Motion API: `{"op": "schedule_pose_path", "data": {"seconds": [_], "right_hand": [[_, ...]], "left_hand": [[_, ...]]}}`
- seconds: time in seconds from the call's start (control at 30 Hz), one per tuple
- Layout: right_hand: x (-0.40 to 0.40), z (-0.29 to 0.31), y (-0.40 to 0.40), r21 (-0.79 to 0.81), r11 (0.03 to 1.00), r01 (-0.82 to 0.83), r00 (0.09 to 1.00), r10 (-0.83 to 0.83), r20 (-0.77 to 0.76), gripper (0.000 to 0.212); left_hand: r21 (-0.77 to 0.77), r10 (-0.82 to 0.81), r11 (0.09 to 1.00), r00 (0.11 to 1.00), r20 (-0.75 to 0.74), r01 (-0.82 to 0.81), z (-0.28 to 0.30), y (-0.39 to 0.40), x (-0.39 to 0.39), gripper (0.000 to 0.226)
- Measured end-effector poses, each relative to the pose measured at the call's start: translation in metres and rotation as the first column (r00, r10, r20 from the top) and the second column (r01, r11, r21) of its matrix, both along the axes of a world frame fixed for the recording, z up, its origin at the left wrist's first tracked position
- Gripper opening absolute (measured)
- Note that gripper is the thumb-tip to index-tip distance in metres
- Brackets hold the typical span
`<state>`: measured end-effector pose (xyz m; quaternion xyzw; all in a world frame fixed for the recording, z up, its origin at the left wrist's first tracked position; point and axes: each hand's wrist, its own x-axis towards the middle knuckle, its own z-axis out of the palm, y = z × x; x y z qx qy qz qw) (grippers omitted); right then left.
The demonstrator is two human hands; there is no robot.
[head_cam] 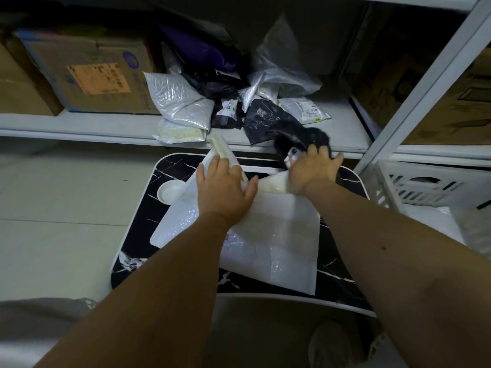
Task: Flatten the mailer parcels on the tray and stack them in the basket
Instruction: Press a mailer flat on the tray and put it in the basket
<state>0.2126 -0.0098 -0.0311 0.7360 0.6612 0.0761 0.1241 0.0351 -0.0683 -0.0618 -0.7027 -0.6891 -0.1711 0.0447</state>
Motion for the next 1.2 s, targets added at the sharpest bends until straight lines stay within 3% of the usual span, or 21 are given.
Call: {"op": "schedule_pose_path", "data": {"seconds": [0.13, 0.37, 0.43, 0.53, 0.67, 0.73, 0.8, 0.97, 1.2], "right_hand": [[0.044, 0.011, 0.003, 0.047, 0.991, 0.124, 0.992, -0.122, -0.032, 0.054], [0.081, -0.002, -0.002, -0.215, 0.959, 0.183, 0.915, -0.246, -0.319, 0.052], [0.071, -0.005, -0.006, -0.091, 0.975, 0.204, 0.903, -0.223, -0.366, 0.049], [0.043, 0.0, -0.021, 0.263, 0.946, 0.188, 0.905, -0.063, -0.42, 0.039], [-0.006, -0.005, -0.049, 0.441, 0.896, -0.045, 0.875, 0.248, -0.415, 0.048], [-0.028, -0.018, -0.064, 0.373, 0.906, -0.202, 0.816, 0.366, -0.447, 0.064], [-0.038, -0.038, -0.075, 0.255, 0.927, -0.276, 0.776, 0.372, -0.509, 0.07], [-0.027, -0.087, -0.099, 0.017, 0.963, -0.269, 0.858, 0.247, -0.451, 0.067], [-0.025, -0.107, -0.099, -0.062, 0.965, -0.255, 0.9, 0.214, -0.38, 0.069]], "left_hand": [[-0.03, 0.091, 0.995, 0.996, 0.015, -0.09, -0.001, 0.002, 0.001, 0.066], [-0.018, 0.092, 0.996, 0.995, 0.029, -0.091, 0.002, 0.008, 0.011, 0.072], [-0.011, 0.094, 0.996, 0.995, 0.025, -0.093, 0.001, 0.006, 0.01, 0.072], [0.033, 0.087, 0.995, 0.994, 0.058, -0.089, 0.001, 0.001, 0.008, 0.066], [0.066, 0.072, 0.994, 0.988, 0.134, -0.082, 0.003, -0.002, 0.008, 0.063], [-0.007, 0.008, 1.0, 0.992, 0.124, -0.007, 0.002, -0.004, 0.007, 0.061], [-0.099, -0.023, 0.995, 0.998, 0.058, 0.029, -0.004, -0.007, 0.003, 0.057], [-0.389, -0.01, 0.92, 0.989, -0.145, -0.048, -0.044, -0.037, -0.011, 0.066], [-0.465, -0.014, 0.883, 0.988, -0.152, -0.06, -0.069, -0.041, -0.007, 0.072]]}}
